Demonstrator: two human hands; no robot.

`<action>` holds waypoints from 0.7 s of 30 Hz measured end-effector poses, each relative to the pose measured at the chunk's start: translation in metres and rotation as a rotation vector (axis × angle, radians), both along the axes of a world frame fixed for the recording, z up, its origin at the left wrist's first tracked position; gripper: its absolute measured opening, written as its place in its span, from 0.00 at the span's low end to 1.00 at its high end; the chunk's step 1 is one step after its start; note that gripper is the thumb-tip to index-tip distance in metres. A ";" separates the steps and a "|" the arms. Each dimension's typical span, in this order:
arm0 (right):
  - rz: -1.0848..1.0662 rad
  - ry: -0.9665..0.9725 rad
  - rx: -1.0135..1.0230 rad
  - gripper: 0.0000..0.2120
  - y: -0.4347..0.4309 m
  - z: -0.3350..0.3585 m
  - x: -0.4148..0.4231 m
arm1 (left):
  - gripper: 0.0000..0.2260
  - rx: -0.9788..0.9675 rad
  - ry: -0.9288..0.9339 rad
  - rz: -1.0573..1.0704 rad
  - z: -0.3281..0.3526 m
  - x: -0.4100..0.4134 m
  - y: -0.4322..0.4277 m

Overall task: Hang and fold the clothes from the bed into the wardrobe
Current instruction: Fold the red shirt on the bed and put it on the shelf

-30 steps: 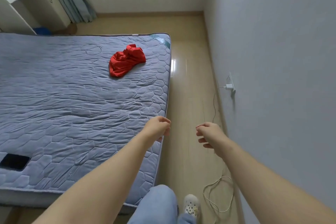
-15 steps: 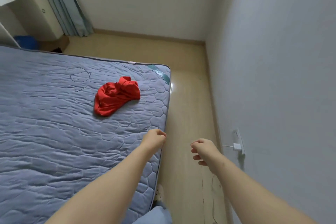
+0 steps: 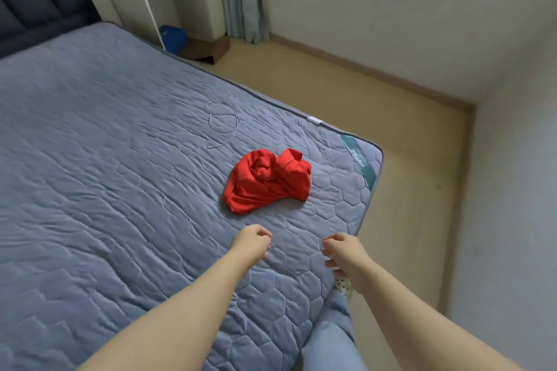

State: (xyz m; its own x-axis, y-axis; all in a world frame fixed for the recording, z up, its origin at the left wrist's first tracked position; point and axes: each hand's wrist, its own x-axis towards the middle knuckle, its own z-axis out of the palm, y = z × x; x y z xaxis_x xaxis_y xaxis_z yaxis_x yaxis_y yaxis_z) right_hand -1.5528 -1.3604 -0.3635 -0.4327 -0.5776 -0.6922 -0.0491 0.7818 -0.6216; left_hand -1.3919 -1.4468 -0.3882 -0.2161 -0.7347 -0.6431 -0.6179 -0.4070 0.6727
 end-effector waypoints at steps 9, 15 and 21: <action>0.372 0.026 0.109 0.06 -0.200 -0.089 -0.060 | 0.09 0.047 -0.139 0.215 -0.084 -0.052 -0.146; 0.641 0.344 0.102 0.27 -0.325 -0.164 -0.107 | 0.19 0.044 -0.388 0.309 -0.174 -0.098 -0.237; 1.009 0.392 -0.091 0.39 -0.415 -0.272 -0.138 | 0.40 -0.120 -0.594 0.146 -0.268 -0.151 -0.308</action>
State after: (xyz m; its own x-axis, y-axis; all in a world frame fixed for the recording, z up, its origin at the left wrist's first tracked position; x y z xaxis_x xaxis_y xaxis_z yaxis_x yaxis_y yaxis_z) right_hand -1.6905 -1.7754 -0.6356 0.0889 -0.8331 -0.5460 -0.8511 0.2213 -0.4762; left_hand -1.5432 -1.7545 -0.6565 0.2615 -0.8041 -0.5339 -0.8443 -0.4586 0.2771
